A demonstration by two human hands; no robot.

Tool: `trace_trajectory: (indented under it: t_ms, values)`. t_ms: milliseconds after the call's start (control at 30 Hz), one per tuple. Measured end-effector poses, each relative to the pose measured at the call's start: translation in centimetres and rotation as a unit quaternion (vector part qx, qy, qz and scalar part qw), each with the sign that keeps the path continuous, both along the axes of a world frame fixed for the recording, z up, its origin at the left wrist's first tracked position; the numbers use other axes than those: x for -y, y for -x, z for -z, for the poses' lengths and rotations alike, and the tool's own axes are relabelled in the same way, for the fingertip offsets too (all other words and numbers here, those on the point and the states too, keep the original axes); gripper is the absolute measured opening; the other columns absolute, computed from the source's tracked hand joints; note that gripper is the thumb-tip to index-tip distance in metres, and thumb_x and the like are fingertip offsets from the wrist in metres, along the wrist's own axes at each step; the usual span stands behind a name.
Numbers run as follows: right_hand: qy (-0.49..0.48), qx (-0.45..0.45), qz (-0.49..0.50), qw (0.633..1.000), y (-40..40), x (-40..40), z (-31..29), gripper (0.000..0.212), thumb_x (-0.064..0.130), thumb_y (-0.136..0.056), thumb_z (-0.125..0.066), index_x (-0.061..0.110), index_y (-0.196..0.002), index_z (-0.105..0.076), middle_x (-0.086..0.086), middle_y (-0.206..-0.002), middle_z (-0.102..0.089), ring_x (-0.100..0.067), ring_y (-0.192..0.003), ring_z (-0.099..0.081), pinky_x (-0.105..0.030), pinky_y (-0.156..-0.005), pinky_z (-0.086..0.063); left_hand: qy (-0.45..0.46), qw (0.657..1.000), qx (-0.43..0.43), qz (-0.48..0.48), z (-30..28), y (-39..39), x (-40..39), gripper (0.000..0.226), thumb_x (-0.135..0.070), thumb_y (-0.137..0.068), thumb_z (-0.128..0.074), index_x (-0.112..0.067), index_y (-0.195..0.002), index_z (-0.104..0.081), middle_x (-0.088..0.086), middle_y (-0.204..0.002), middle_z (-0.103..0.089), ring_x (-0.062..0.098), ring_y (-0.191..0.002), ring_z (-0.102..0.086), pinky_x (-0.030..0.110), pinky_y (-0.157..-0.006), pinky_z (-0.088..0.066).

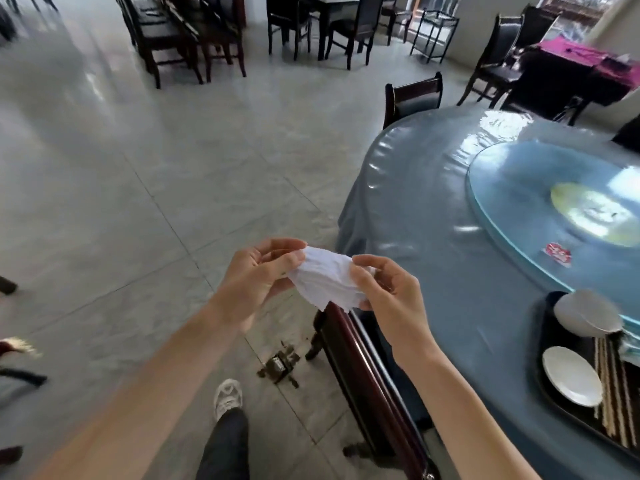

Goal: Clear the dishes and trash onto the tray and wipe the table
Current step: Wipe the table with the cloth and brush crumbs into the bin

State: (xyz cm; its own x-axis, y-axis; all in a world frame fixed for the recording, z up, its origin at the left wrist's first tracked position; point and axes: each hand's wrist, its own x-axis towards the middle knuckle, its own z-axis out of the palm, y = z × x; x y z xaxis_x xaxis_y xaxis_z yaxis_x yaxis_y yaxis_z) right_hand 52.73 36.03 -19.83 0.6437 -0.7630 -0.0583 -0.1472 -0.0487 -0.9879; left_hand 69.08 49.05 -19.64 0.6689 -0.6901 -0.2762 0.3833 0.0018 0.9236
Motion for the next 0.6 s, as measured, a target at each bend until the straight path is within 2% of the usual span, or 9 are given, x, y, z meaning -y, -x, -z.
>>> trace_trajectory:
  t_ms: [133, 300, 467, 600]
  values:
    - [-0.002, -0.016, 0.041, 0.999, -8.4, 1.4, 1.1, 0.01, 0.021, -0.097, -0.071, 0.027, -0.103, -0.078, -0.018, -0.097, -0.071, -0.012, -0.076, -0.061, -0.028, -0.067, -0.055, 0.014, 0.998, -0.014, 0.055, 0.8, -8.6, 2.5, 0.017, -0.008, -0.094, -0.065, -0.014, -0.109, -0.073, 0.003, -0.102, -0.075, 0.014, -0.093, -0.071, 0.027, -0.08, -0.059]
    - [-0.023, -0.033, 0.085, 0.996, -16.2, 3.0, 0.9, 0.012, 0.017, -0.099, -0.069, 0.021, -0.106, -0.077, -0.019, -0.101, -0.071, -0.008, -0.073, -0.061, -0.017, -0.06, -0.052, 0.027, 0.99, -0.044, 0.129, 1.2, -17.6, 5.5, 0.027, -0.011, -0.087, -0.068, -0.015, -0.114, -0.073, 0.006, -0.109, -0.072, 0.019, -0.1, -0.067, 0.038, -0.098, -0.054]
    - [-0.042, -0.044, 0.149, 0.987, -20.4, 6.4, 1.0, 0.012, 0.019, -0.1, -0.067, 0.022, -0.107, -0.077, -0.01, -0.101, -0.075, -0.012, -0.081, -0.066, -0.018, -0.062, -0.053, 0.029, 0.975, -0.055, 0.215, 1.5, -23.4, 10.8, 0.035, -0.014, -0.083, -0.068, -0.016, -0.118, -0.072, 0.007, -0.117, -0.071, 0.022, -0.11, -0.067, 0.039, -0.104, -0.052]
    - [-0.058, -0.05, 0.204, 0.976, -22.3, 10.0, 2.0, 0.013, 0.016, -0.1, -0.067, 0.021, -0.106, -0.078, -0.008, -0.102, -0.076, -0.011, -0.082, -0.067, -0.019, -0.062, -0.054, 0.019, 0.963, -0.042, 0.267, 2.7, -25.9, 16.2, 0.043, -0.009, -0.078, -0.074, -0.015, -0.12, -0.071, 0.007, -0.113, -0.072, 0.021, -0.105, -0.068, 0.04, -0.101, -0.054]
